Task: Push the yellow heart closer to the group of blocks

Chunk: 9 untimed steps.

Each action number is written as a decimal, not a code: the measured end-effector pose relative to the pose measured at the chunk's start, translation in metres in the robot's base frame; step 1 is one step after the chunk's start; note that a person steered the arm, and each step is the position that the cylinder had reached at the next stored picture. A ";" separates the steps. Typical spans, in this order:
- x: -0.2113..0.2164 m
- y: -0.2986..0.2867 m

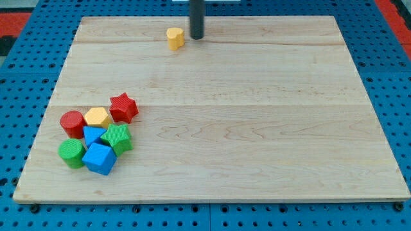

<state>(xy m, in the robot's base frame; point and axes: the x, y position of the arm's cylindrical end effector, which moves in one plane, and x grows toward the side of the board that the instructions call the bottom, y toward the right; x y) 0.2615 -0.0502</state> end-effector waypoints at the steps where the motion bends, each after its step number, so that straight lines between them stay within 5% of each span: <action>1: 0.030 -0.090; 3: -0.001 -0.083; 4: 0.012 -0.147; 5: 0.060 -0.146; 7: 0.001 -0.150; 8: 0.023 -0.211; 9: 0.110 -0.207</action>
<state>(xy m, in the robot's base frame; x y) 0.3714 -0.2574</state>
